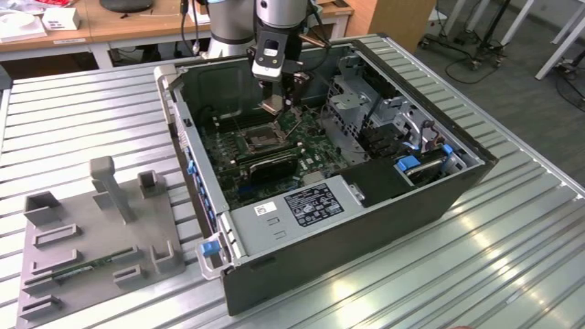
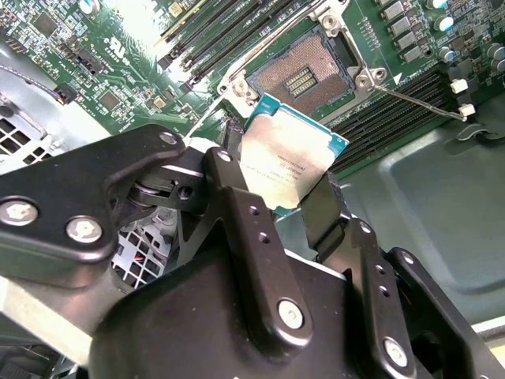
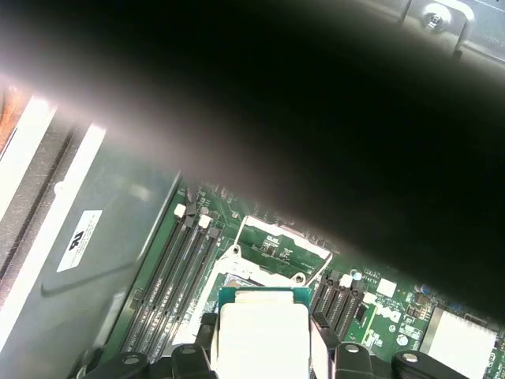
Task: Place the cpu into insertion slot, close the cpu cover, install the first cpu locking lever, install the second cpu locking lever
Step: 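Place the cpu into insertion slot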
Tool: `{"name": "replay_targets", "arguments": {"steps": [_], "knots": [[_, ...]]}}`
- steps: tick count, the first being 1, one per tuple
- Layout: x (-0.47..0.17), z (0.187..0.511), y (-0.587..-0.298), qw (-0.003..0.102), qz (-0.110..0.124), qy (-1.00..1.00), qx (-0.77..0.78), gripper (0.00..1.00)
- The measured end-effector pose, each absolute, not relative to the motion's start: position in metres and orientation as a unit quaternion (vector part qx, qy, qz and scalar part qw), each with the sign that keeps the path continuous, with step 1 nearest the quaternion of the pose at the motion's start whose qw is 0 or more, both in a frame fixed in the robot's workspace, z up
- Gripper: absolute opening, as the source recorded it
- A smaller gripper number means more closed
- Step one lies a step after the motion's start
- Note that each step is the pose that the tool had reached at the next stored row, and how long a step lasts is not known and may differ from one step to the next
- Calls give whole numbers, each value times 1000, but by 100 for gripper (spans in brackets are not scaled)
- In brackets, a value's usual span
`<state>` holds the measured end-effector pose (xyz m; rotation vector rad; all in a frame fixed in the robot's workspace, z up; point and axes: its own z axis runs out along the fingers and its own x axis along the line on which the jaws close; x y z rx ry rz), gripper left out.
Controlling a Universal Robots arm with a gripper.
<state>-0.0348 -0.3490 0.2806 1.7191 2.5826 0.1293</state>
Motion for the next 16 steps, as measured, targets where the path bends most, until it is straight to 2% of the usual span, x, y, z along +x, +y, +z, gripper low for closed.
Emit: {"name": "replay_targets", "arguments": {"steps": [16], "knots": [[-35,280,-349,20,41,813,580,54]]}}
